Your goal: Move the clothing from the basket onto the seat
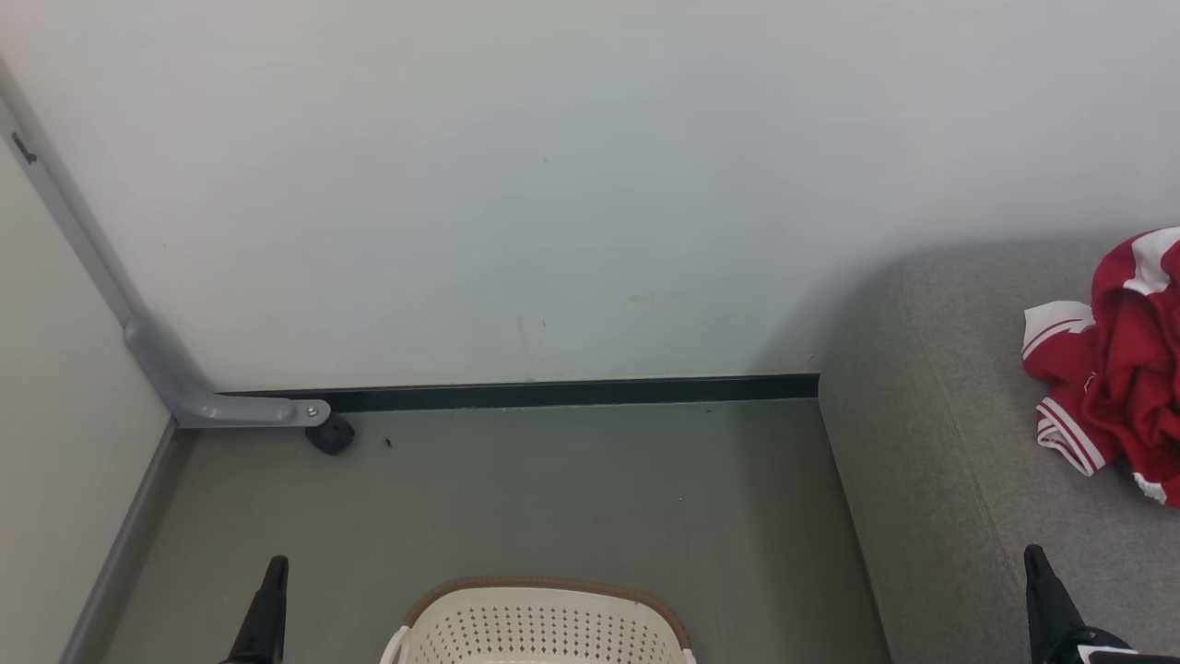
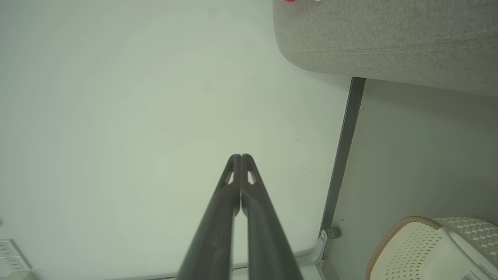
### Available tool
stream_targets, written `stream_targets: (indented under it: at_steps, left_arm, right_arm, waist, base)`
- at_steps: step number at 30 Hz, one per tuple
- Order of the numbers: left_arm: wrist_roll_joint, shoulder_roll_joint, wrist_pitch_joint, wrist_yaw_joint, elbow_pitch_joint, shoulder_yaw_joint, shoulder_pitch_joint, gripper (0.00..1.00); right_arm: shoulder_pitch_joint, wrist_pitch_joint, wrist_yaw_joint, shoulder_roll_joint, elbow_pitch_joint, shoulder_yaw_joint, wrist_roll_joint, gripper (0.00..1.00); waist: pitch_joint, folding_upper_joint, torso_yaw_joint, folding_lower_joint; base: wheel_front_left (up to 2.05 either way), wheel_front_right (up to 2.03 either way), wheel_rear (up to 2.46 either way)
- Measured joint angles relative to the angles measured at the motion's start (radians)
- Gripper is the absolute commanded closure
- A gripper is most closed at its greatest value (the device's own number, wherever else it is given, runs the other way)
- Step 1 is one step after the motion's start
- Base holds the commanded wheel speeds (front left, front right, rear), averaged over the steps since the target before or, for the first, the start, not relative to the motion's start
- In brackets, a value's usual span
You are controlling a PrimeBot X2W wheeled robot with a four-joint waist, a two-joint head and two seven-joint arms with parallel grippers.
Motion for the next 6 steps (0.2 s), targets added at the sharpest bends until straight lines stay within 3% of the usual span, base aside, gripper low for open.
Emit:
stream_targets:
  at_steps: [6]
  left_arm:
    - [0.000,0.000,0.000,0.000,0.000,0.000,0.000,1.00]
  right_arm:
    - [0.000,0.000,0.000,0.000,0.000,0.000,0.000,1.00]
  waist:
    - [0.000,0.0000,0.000,0.0000]
  base:
    - [0.00,0.00,0.00]
